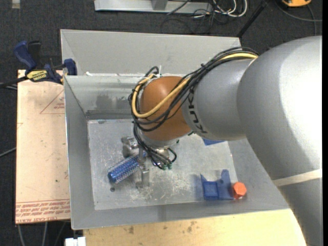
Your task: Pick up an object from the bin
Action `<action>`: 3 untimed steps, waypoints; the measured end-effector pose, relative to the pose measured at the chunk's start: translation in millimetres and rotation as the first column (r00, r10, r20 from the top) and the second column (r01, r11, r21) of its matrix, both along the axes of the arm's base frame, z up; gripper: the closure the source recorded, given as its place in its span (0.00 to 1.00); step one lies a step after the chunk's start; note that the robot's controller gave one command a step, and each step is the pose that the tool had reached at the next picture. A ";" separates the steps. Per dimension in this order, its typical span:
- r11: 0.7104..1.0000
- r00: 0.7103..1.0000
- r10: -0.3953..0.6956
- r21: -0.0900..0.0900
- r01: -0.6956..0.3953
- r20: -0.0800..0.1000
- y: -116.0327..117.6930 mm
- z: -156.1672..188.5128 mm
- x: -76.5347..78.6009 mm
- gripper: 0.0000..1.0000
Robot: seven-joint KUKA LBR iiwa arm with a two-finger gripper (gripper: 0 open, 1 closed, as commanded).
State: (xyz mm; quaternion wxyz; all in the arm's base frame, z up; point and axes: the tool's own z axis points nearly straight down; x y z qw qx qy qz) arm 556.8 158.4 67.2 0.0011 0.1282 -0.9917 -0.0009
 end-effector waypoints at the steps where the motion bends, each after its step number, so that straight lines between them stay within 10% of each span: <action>1: 1.000 1.000 -0.002 0.002 0.002 0.000 0.5 0.2 0.4 0.00; 3: 1.000 1.000 -0.007 0.006 0.007 0.001 1.1 0.4 1.0 0.00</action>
Offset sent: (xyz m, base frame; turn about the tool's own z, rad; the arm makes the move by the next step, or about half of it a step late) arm 0.0000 0.0000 0.0000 0.0000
